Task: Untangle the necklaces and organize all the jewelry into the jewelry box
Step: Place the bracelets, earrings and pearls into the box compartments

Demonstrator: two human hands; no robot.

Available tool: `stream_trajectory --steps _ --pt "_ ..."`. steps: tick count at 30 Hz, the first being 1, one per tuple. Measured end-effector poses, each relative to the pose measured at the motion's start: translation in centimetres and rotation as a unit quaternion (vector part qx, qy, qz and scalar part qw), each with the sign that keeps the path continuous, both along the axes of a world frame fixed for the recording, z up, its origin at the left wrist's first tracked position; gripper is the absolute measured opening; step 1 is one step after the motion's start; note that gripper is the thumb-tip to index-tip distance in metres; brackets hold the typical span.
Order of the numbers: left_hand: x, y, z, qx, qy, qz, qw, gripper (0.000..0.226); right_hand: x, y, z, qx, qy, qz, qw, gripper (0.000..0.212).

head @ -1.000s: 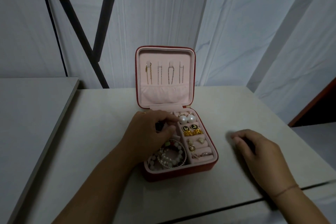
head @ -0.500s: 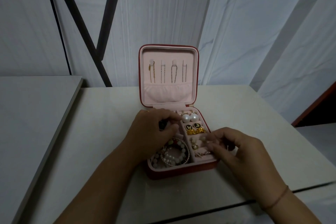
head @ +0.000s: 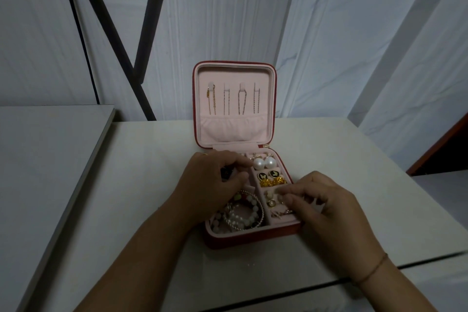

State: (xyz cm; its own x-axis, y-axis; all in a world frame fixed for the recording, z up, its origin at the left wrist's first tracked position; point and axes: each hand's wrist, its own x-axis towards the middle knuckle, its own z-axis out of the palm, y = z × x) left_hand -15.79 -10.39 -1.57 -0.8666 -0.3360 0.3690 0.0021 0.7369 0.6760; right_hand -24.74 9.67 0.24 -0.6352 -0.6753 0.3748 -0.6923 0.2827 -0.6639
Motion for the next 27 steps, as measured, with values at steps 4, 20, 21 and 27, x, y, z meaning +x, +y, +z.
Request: stream_trajectory --steps 4,20,21,27 --pt "0.0 0.0 0.0 0.004 0.000 0.001 1.000 0.025 -0.2 -0.1 0.2 0.005 -0.026 -0.027 0.999 0.022" --pt "0.0 0.2 0.2 0.008 0.005 -0.001 1.000 0.024 -0.6 -0.4 0.9 0.068 -0.135 -0.045 0.987 0.019" --pt "0.0 0.1 0.2 0.009 0.004 -0.001 1.000 0.024 -0.6 -0.5 0.7 0.065 -0.127 -0.058 0.988 0.019" --pt "0.0 0.2 0.2 0.007 0.003 -0.001 1.000 0.024 -0.5 -1.0 0.2 0.043 -0.107 -0.053 0.992 0.018"
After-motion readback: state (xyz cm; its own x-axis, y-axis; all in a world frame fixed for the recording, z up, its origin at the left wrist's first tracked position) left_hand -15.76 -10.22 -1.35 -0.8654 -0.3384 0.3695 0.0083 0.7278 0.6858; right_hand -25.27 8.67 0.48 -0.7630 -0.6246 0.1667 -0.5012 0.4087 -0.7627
